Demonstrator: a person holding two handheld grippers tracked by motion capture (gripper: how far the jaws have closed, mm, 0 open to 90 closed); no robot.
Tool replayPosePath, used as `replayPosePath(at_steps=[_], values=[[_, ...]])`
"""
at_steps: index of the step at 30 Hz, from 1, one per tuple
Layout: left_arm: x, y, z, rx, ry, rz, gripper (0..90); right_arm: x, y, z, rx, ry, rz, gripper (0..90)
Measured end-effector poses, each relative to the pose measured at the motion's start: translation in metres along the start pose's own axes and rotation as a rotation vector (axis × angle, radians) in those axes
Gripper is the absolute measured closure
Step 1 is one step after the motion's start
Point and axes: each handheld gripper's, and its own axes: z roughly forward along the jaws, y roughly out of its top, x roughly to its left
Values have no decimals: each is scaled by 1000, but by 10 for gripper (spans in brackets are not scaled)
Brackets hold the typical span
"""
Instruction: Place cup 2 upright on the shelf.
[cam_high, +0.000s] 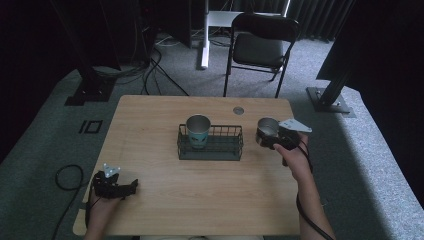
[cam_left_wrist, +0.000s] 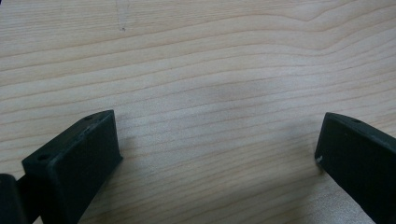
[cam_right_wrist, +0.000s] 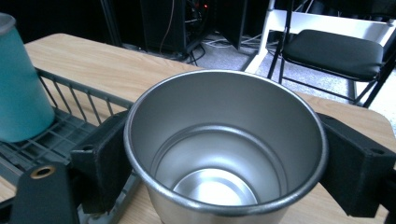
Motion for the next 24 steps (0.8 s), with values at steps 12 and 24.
replayPosePath(at_steps=[12,24], values=[[0,0,0,0,0,0,4,10,22,-2,-19,44,-28,136],[0,0,0,0,0,0,4,25,42,-1,-55,99,-56,136]])
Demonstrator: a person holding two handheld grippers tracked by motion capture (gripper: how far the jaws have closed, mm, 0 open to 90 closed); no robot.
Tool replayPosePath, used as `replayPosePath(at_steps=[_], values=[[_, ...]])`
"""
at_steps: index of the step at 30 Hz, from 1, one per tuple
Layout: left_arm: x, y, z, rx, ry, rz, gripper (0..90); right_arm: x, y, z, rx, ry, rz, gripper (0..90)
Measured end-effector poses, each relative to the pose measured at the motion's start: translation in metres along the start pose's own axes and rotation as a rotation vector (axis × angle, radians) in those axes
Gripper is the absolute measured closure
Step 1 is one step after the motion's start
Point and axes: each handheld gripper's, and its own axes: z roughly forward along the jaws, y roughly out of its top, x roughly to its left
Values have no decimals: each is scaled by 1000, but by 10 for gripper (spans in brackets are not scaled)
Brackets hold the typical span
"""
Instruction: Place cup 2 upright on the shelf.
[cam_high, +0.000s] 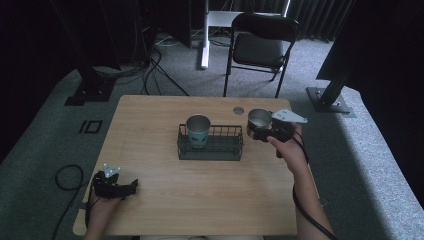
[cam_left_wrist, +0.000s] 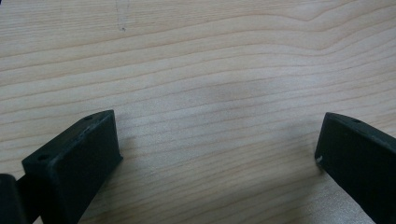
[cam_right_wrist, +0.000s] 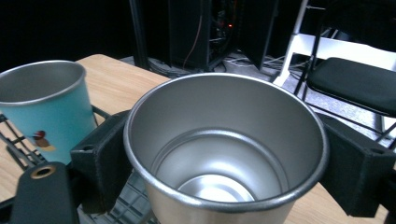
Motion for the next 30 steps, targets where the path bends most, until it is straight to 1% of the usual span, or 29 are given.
replayPosePath(at_steps=[2,3,5,9,11,12,20,21,22,25,30], values=[[0,0,0,0,0,0,4,1,1,1,-3,2,-2,136],[0,0,0,0,0,0,4,5,4,2,-3,16,-14,136],[0,0,0,0,0,0,4,7,5,3,-3,19,-20,136],[0,0,0,0,0,0,4,14,10,8,-4,52,-32,136],[0,0,0,0,0,0,4,16,10,10,-4,58,-32,136],[0,0,0,0,0,0,4,19,11,12,-3,73,-38,136],[0,0,0,0,0,0,4,27,14,19,-7,108,-33,136],[0,0,0,0,0,0,4,30,14,22,-12,125,-29,136],[0,0,0,0,0,0,4,30,14,22,-12,125,-29,136],[0,0,0,0,0,0,4,36,15,28,-6,148,-42,136],[0,0,0,0,0,0,4,41,14,35,-1,169,-40,136]])
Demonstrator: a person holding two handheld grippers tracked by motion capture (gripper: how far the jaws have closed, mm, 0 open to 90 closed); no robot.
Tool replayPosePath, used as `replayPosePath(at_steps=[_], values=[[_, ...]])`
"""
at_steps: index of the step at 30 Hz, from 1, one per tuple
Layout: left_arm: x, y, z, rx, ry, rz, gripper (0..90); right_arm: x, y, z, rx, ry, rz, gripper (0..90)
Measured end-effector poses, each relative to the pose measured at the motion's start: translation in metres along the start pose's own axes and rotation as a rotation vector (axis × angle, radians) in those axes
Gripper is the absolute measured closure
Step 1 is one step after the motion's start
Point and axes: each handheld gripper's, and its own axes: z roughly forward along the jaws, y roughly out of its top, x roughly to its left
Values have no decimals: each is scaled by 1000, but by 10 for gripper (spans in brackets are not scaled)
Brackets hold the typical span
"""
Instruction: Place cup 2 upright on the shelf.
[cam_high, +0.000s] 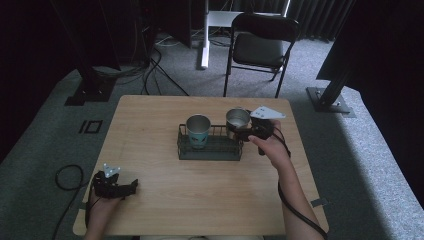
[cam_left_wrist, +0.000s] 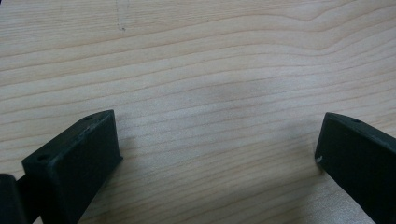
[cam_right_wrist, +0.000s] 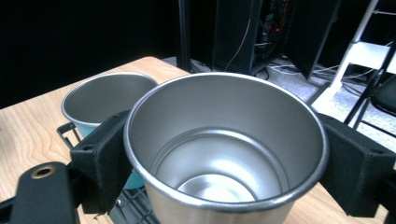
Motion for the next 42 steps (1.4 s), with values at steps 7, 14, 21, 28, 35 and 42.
replayPosePath(at_steps=[7,14,21,28,35,42], values=[[0,0,0,0,0,0,4,4,-4,10,15,31,-11,136],[0,0,0,1,0,1,4,7,-10,20,31,53,-11,136],[0,0,0,1,0,1,4,9,-18,30,56,52,-10,136],[0,0,0,1,0,1,4,10,-27,38,81,62,-6,136],[0,0,0,1,0,1,4,12,-35,44,98,49,-14,136],[0,0,0,1,0,1,4,16,-39,48,115,57,-27,136]])
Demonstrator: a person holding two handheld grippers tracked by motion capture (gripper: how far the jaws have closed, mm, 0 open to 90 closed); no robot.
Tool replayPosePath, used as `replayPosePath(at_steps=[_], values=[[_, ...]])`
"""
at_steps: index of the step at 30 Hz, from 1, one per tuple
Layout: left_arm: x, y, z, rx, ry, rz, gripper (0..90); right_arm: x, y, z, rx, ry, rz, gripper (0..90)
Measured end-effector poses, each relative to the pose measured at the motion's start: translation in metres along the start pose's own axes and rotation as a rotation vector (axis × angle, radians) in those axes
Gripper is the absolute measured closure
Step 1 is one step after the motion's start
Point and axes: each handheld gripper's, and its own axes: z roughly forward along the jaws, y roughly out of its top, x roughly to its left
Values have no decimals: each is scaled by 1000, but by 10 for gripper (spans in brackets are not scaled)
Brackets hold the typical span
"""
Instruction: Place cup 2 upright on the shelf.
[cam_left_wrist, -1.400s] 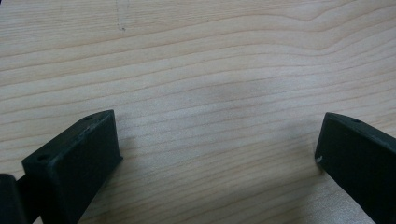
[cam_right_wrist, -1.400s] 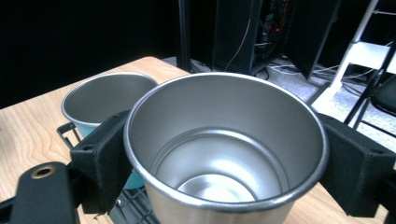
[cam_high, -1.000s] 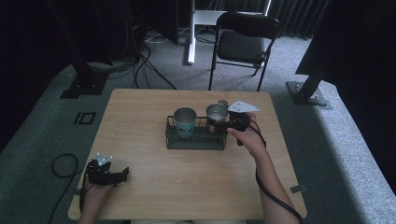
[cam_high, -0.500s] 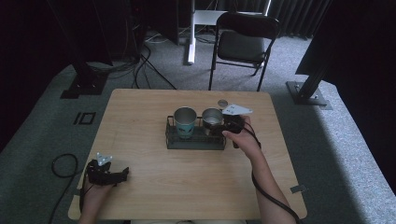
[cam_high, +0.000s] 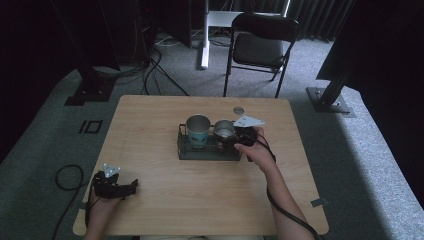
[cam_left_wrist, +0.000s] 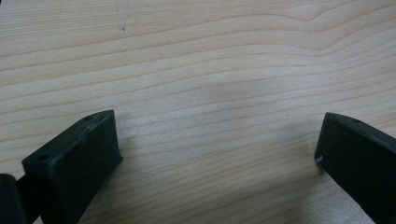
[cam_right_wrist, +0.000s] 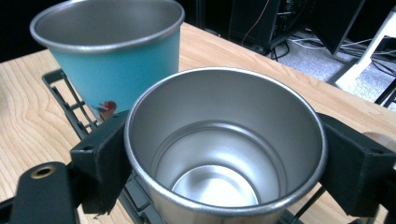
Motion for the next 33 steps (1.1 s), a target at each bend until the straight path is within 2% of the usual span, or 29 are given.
replayPosePath(at_steps=[9,20,25,28,33], values=[[0,0,0,0,-3,4,4,2,-7,6,16,6,5,136],[0,0,0,1,-3,4,4,0,-13,4,-17,12,15,137],[0,0,0,1,-3,4,5,0,-12,5,-14,11,-2,134],[1,-1,-1,2,-4,5,4,0,-13,6,-25,17,-28,132],[1,-1,-1,0,-4,2,4,-1,-13,2,-18,14,-13,127]])
